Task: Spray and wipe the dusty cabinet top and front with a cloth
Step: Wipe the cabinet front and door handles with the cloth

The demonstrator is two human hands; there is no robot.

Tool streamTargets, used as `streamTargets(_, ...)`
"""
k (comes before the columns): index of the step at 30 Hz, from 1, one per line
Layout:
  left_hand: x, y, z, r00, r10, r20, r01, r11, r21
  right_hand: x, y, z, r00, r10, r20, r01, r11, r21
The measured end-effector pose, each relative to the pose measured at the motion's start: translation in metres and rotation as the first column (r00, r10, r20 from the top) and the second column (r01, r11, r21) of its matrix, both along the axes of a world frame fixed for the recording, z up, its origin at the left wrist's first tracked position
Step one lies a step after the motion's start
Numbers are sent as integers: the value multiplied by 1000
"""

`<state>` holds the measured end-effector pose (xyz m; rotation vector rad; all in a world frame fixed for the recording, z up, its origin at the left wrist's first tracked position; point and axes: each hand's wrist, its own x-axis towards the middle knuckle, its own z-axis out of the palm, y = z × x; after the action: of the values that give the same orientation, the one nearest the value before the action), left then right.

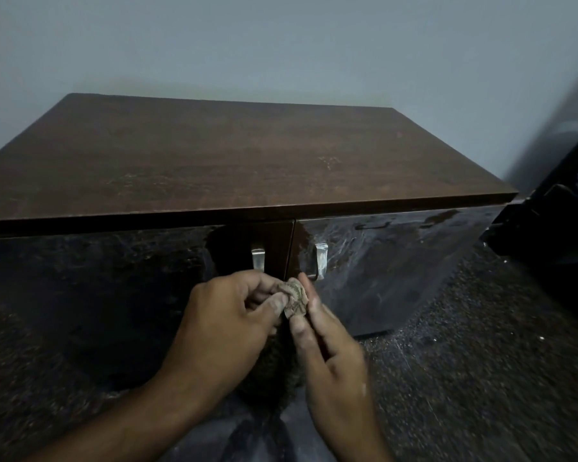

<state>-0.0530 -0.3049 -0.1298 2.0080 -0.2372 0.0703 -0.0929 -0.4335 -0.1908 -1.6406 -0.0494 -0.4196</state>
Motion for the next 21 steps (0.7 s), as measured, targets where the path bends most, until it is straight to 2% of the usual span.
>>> streamTargets(2,-1,-4,4,999,12,35,-10,999,-37,0,3,-4,989,-104,109,108,993,-37)
streamTargets(6,-7,-11,16,996,-17,92,24,997,-79,24,-6,12,894,-384,231,390,921,24)
streamTargets(9,-4,-11,22,985,-11,172,10,1000,7,45,-5,28,794,-505,338,528,849,28)
streamTargets(11,1,-10,24,978,17,206,-33,996,77,57,3,30,730,-519,445,593,804,-35)
streamTargets(14,8,-11,25,973,47,227,-85,984,159,70,14,17,668,-450,592,635,760,-139)
streamTargets(18,5,-13,28,942,-47,332,-102,902,419,66,21,-1,695,-347,630,658,661,-362)
streamTargets(21,4,-11,29,926,-35,375,-153,875,460,67,20,0,716,-327,617,638,666,-387)
